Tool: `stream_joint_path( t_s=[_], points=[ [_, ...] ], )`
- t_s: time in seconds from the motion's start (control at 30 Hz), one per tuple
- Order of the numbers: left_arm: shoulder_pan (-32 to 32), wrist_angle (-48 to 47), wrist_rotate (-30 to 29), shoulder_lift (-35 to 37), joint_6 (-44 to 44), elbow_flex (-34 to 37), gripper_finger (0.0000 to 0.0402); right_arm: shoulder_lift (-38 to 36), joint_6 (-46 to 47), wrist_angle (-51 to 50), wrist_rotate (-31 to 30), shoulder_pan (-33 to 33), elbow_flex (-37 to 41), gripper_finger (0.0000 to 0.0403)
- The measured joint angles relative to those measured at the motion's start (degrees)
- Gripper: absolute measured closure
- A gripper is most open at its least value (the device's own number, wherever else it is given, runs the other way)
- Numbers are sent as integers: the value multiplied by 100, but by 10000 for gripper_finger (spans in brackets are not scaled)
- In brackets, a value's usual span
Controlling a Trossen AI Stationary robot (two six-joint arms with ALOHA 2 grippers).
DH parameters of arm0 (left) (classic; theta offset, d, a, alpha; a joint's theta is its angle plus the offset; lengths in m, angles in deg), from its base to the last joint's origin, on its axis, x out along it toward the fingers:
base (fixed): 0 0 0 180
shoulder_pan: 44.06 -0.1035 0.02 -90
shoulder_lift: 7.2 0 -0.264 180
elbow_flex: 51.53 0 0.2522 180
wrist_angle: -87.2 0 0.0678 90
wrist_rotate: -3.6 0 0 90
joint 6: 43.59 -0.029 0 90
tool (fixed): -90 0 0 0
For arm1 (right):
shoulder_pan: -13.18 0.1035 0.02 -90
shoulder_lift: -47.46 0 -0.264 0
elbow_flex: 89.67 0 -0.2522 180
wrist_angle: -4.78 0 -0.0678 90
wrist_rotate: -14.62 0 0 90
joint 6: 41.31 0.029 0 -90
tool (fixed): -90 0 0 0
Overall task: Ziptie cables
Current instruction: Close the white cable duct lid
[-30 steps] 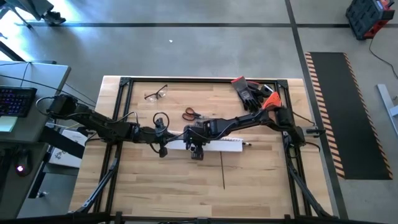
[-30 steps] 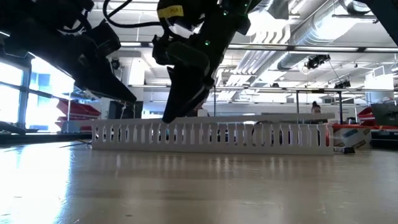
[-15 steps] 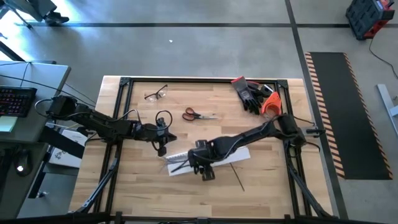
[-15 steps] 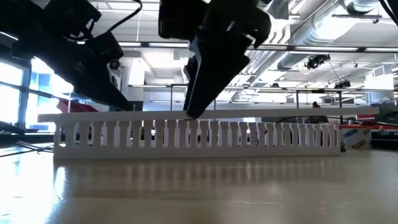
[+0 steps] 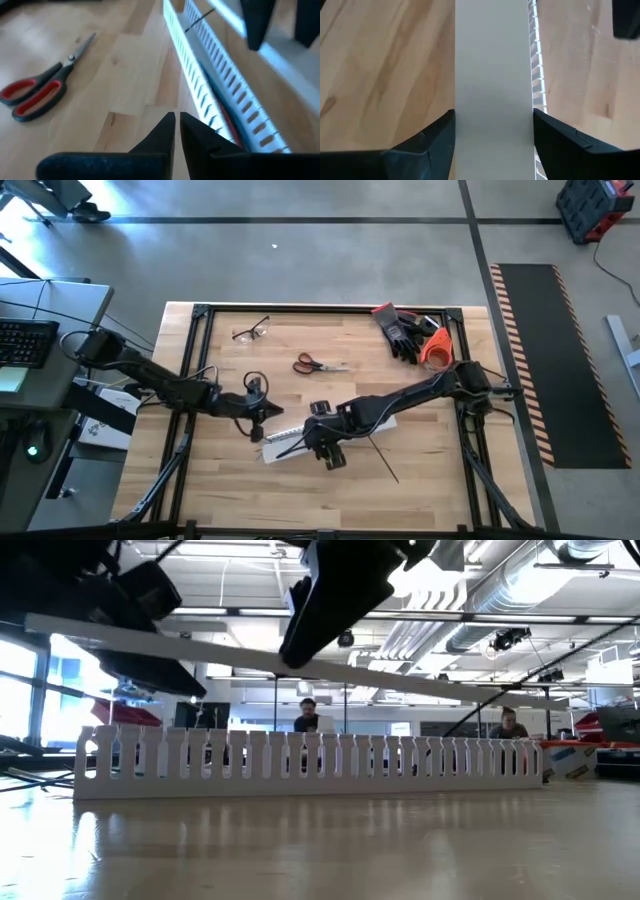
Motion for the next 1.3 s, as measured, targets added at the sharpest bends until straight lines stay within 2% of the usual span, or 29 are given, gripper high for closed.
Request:
stream_joint_path(
  t_s=[0.07, 0.17, 0.3, 0.47, 0.67, 0.83, 1.0, 1.3],
  points=[
    [174, -3, -227, 160, 34, -2, 399, -9, 1, -52, 14, -114, 0, 188],
    [404, 3, -489, 543, -13, -2, 401, 112, -53, 10, 376, -317, 0, 188],
    [637, -14, -560, 980, -124, -4, 401, 213, -160, -19, 486, -449, 9, 188],
    [916, -23, -585, 1007, -26, -7, 401, 240, -298, 27, 653, -490, 7, 188],
    [1300, 45, -582, 500, 395, -6, 401, 240, -300, 27, 686, -494, 7, 188],
    [1550, 531, -584, -167, 633, -4, 401, 240, -298, 32, 723, -555, 7, 188],
    [1585, 991, -584, -703, 708, -4, 401, 240, -296, 38, 806, -606, 7, 188],
    [1585, 1091, -622, -1366, 1176, -12, 401, 312, -298, 26, 798, -623, 7, 188]
  ],
)
